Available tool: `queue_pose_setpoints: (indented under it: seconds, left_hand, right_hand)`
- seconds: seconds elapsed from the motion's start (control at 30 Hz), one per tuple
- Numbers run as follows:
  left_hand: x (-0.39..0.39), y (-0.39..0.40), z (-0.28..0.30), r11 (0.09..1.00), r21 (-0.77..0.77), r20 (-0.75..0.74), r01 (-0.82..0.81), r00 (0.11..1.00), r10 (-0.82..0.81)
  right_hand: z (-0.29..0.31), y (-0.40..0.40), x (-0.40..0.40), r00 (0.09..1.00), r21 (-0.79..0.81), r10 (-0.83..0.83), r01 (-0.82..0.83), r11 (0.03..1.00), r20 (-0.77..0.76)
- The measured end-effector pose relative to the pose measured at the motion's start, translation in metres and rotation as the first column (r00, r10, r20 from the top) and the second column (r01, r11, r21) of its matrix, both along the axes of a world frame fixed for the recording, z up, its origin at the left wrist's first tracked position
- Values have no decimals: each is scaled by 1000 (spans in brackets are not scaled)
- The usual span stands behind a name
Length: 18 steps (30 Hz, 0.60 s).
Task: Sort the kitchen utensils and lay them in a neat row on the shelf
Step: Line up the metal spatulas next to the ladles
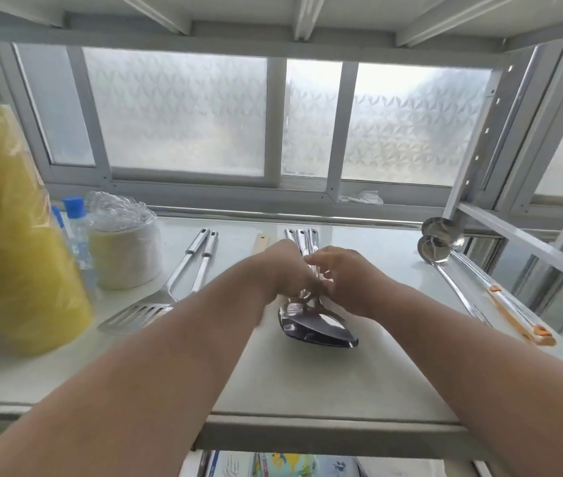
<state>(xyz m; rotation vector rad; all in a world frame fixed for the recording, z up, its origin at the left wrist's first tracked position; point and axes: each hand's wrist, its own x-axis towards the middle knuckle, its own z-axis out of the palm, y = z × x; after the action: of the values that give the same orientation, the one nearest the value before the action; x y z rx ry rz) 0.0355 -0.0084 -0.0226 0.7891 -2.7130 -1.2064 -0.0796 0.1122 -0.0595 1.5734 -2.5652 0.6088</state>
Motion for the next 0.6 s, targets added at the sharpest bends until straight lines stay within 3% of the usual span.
queue_pose_setpoints:
  seconds: [0.13,0.23,0.3,0.37,0.43,0.5,0.6]
  left_hand:
    - [2,-5,-12,957,291,-115,-11,992,46]
    - [6,-13,-19,930,367,-148,0,987,58]
    - [12,-16,-19,909,415,-152,24,987,44]
    - [20,-19,-16,897,437,-152,58,988,10]
    - [28,-21,-5,893,433,-162,125,985,-59]
    - [40,-22,12,885,407,-180,228,969,-168]
    - [61,-20,35,855,376,-174,357,934,-313]
  right_hand:
    - [-1,3,6,998,-112,-30,37,993,55]
    - [5,7,8,984,-146,-27,53,988,177]
    - [14,10,11,988,-122,-9,28,992,151]
    - [28,12,12,999,-19,17,-16,1000,31]
    - [44,13,10,982,153,40,-11,988,-185]
    - [61,12,7,905,245,48,63,967,-422]
    - [93,11,7,793,276,108,78,958,-599]
